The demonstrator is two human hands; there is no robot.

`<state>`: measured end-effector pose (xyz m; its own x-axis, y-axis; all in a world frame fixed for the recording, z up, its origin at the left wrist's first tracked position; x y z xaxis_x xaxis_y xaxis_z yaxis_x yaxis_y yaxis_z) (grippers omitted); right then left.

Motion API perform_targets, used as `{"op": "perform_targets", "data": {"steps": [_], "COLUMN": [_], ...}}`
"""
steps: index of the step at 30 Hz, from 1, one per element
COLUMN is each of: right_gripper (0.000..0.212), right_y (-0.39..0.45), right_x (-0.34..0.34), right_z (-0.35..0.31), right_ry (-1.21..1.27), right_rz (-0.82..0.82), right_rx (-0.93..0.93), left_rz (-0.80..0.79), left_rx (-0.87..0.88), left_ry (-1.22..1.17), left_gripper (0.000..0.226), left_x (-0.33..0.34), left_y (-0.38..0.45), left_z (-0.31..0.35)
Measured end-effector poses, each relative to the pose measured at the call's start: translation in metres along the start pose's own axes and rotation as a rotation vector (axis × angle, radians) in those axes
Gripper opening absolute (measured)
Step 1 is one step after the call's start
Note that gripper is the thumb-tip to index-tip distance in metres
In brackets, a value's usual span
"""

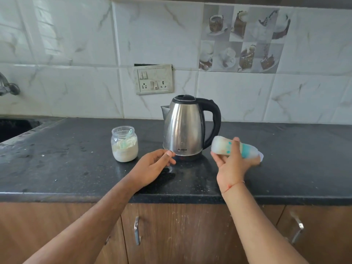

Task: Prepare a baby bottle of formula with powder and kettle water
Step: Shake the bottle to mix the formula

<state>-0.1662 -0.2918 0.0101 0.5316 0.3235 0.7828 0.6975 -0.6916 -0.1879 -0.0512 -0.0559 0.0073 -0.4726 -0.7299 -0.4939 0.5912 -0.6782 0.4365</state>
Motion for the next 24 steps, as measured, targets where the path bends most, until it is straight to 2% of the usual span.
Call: {"op": "perform_targets", "data": {"steps": [2, 3, 4, 6, 7, 8, 10, 11, 12, 14, 15, 16, 18, 19, 20, 22, 23, 24], "right_gripper": [0.058, 0.058, 0.060, 0.065, 0.065, 0.060, 0.052, 0.052, 0.054, 0.064, 0.067, 0.066, 0.059, 0.058, 0.059, 0.058, 0.056, 0.054], "right_y": [-0.005, -0.008, -0.007, 0.001, 0.004, -0.001, -0.009, -0.010, -0.009, -0.005, 0.001, -0.002, -0.012, -0.013, -0.012, -0.008, -0.008, -0.015], "right_x": [0.009, 0.014, 0.018, 0.002, -0.005, 0.002, 0.012, 0.013, 0.017, 0.000, -0.006, -0.001, 0.011, 0.010, 0.012, -0.002, -0.002, 0.007], "right_z": [0.020, 0.023, 0.020, 0.005, 0.002, 0.001, 0.019, 0.022, 0.021, 0.004, 0.002, 0.001, 0.015, 0.017, 0.014, 0.003, 0.001, 0.003], "right_ry": [-0.381, -0.427, -0.415, -0.066, 0.033, 0.011, -0.329, -0.366, -0.357, -0.031, 0.050, 0.008, -0.323, -0.354, -0.311, -0.036, -0.044, -0.190], "right_rz": [-0.161, -0.181, -0.149, 0.022, 0.065, 0.031, -0.142, -0.170, -0.150, 0.017, 0.053, 0.014, -0.148, -0.139, -0.106, 0.014, 0.013, -0.047], "right_rx": [0.129, 0.172, 0.136, -0.034, -0.066, -0.039, 0.108, 0.168, 0.148, -0.029, -0.051, -0.021, 0.102, 0.123, 0.071, -0.039, -0.042, -0.014], "left_rz": [-0.009, -0.006, -0.005, 0.002, 0.001, 0.002, -0.003, -0.002, -0.001, -0.007, -0.009, -0.012, -0.019, -0.017, -0.014, -0.012, -0.010, -0.013], "left_rx": [-0.009, -0.009, -0.005, -0.004, -0.004, 0.002, -0.005, -0.002, 0.009, 0.013, 0.013, 0.013, -0.003, -0.003, 0.002, 0.002, 0.000, -0.003], "left_ry": [0.007, 0.011, 0.013, 0.012, 0.012, 0.013, 0.009, 0.007, 0.010, 0.009, 0.015, 0.020, 0.016, 0.014, 0.017, 0.007, 0.011, 0.016], "left_gripper": [0.043, 0.041, 0.040, 0.040, 0.041, 0.042, 0.042, 0.043, 0.046, 0.054, 0.056, 0.057, 0.055, 0.054, 0.054, 0.056, 0.056, 0.056], "left_x": [0.000, -0.001, -0.001, -0.002, 0.000, 0.002, 0.001, 0.002, 0.001, 0.001, 0.002, 0.002, 0.001, 0.001, 0.000, 0.001, 0.002, 0.002], "left_y": [0.001, 0.002, 0.003, 0.004, 0.003, 0.002, 0.001, 0.001, 0.002, 0.002, 0.001, 0.000, 0.000, 0.001, 0.001, 0.000, 0.000, -0.001], "left_z": [-0.003, -0.002, -0.003, -0.004, -0.004, -0.005, -0.007, -0.004, -0.002, 0.000, 0.001, -0.001, -0.003, -0.002, -0.001, 0.001, 0.000, 0.000]}}
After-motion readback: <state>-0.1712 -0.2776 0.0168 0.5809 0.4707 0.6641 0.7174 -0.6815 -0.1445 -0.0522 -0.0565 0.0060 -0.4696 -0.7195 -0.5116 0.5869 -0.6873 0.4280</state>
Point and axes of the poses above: each hand's wrist, its own y-axis towards the middle knuckle, its own x-axis out of the palm, z = x × y, the point moved 5 cm from there along y, towards the middle knuckle, and after that the axes turned 15 degrees about x, right-handed, at the moved point
